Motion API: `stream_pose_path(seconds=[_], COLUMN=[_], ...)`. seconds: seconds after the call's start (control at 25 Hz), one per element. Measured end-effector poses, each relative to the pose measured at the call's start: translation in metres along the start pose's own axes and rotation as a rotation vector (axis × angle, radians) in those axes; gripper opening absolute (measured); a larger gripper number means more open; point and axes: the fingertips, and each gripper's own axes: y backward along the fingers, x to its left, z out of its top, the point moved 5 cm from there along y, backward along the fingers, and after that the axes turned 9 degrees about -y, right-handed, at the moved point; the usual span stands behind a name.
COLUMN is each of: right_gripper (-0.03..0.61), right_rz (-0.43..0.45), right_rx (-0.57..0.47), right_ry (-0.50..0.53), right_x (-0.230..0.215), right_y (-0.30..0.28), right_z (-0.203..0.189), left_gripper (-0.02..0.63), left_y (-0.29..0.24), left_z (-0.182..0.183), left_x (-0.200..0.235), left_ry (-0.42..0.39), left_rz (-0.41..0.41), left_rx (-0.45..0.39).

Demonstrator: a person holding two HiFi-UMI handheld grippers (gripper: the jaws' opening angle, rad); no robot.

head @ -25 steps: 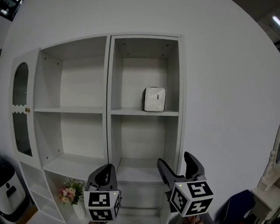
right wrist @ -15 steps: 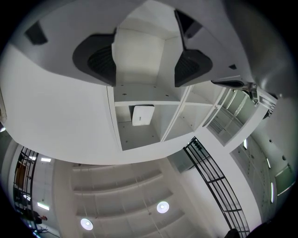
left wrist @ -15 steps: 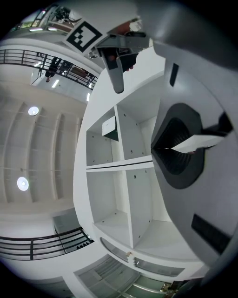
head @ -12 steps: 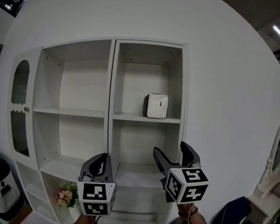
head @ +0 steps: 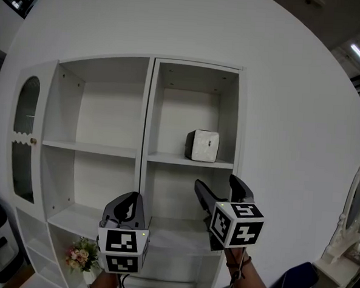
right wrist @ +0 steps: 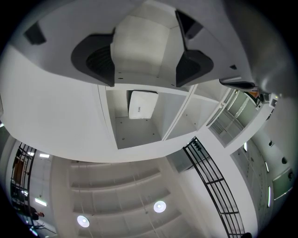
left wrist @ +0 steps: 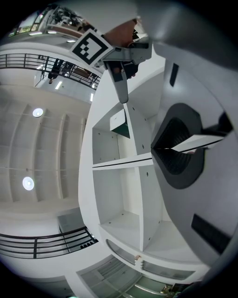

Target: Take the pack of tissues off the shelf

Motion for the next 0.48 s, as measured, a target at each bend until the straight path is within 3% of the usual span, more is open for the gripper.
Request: stream_pose_path(seconds=[0.48], right_gripper=[0.428], right_rz=[-0.017], right_rx=[-0.029], right_ry=[0.027], right_x=[0.007], right_y=[-0.034], right_z=[0.023], left_gripper=[0.018], left_y=[-0.019], left_z=[0.009], left_x=[0.02], left_ry=[-0.012], left_rz=[-0.003], left_rx=[-0.057])
